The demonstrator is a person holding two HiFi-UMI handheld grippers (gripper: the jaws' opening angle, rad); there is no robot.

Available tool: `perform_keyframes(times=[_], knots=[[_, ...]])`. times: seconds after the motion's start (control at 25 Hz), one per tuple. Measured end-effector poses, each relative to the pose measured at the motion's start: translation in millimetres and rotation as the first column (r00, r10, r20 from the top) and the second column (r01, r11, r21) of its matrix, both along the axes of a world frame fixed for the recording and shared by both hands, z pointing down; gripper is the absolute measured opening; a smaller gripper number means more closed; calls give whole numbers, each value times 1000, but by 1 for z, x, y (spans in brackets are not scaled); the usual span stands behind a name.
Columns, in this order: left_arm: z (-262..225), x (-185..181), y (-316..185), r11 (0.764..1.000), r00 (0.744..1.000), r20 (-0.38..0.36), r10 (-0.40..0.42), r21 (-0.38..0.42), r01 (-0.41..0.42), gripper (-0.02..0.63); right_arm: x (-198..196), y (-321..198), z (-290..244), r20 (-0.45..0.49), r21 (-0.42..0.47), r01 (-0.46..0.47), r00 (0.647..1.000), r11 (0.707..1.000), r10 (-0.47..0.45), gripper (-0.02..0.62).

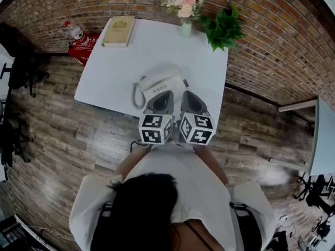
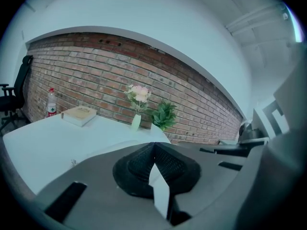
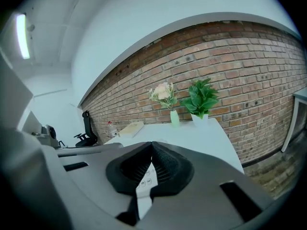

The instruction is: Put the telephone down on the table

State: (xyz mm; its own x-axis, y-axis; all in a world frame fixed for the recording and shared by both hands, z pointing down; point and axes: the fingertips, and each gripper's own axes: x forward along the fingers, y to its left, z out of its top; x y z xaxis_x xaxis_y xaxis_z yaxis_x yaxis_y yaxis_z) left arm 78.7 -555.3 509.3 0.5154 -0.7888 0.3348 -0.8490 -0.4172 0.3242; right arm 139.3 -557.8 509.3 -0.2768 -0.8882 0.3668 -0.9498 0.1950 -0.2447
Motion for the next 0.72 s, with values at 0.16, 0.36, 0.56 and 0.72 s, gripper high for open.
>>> perform_keyframes(times=[0.16,0.36,0.56,0.72], knots=[[1,-2,5,1000,1000,14,-4,5,4,25,-6,8,-3,-13,24,29,999,999,-29,25],[-3,-2,13,1000,1000,30,-8,24,7,25,-7,16,-8,-33,43,50,998,998,-48,25],[-6,-1,22,999,999,41,1,43,-3,25,-11,24,-9,-51,59,82,996,995,-79,25],[-6,-1,27,999,999,45,5,47,-7,25,-10,30,-8,-55,59,89,995,994,-86,25]])
